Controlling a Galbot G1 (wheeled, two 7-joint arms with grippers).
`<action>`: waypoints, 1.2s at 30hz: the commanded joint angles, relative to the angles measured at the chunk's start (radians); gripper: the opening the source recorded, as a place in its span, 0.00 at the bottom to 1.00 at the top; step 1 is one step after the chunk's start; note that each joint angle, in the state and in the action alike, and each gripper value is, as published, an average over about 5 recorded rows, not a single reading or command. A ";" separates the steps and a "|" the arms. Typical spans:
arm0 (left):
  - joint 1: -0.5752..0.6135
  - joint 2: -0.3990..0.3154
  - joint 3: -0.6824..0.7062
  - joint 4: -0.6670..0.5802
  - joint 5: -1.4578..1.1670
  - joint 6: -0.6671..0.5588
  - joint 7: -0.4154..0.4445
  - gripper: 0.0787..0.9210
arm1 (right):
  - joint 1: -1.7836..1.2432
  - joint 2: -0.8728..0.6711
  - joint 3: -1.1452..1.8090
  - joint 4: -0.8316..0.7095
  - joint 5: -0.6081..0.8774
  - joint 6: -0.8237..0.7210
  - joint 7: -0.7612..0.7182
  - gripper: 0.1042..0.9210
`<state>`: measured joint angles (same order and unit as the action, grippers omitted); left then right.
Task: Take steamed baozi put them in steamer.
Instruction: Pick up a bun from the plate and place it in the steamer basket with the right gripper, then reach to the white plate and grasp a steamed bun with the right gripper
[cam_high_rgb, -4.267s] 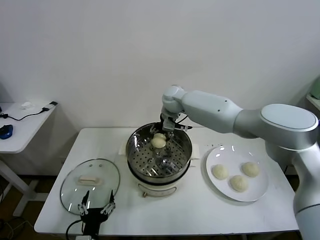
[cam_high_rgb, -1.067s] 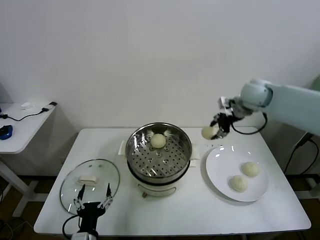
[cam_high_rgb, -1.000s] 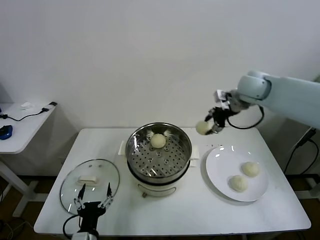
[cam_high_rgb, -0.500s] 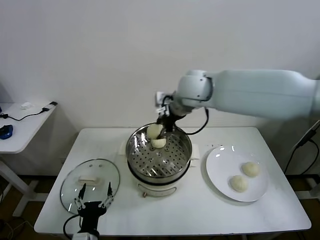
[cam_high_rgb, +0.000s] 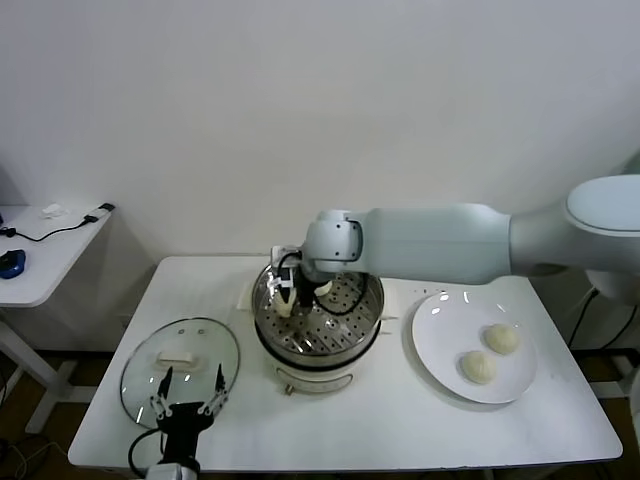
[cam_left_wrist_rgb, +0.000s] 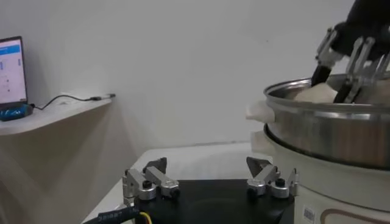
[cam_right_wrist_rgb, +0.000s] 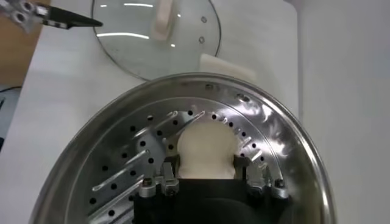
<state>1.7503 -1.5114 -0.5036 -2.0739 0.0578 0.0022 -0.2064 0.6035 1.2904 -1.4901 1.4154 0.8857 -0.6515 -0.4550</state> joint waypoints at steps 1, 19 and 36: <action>-0.001 0.001 0.000 -0.002 0.000 0.002 0.000 0.88 | -0.102 0.042 0.032 -0.066 -0.029 -0.014 0.037 0.62; 0.009 0.005 0.009 -0.024 0.001 0.006 0.002 0.88 | 0.407 -0.435 -0.073 0.026 -0.117 0.404 -0.592 0.88; 0.010 -0.007 -0.012 -0.042 -0.005 0.009 0.003 0.88 | 0.011 -0.918 -0.107 0.146 -0.546 0.445 -0.575 0.88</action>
<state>1.7554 -1.5117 -0.5142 -2.1075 0.0532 0.0103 -0.2034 0.9010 0.6800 -1.6729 1.5095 0.6108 -0.2527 -0.9861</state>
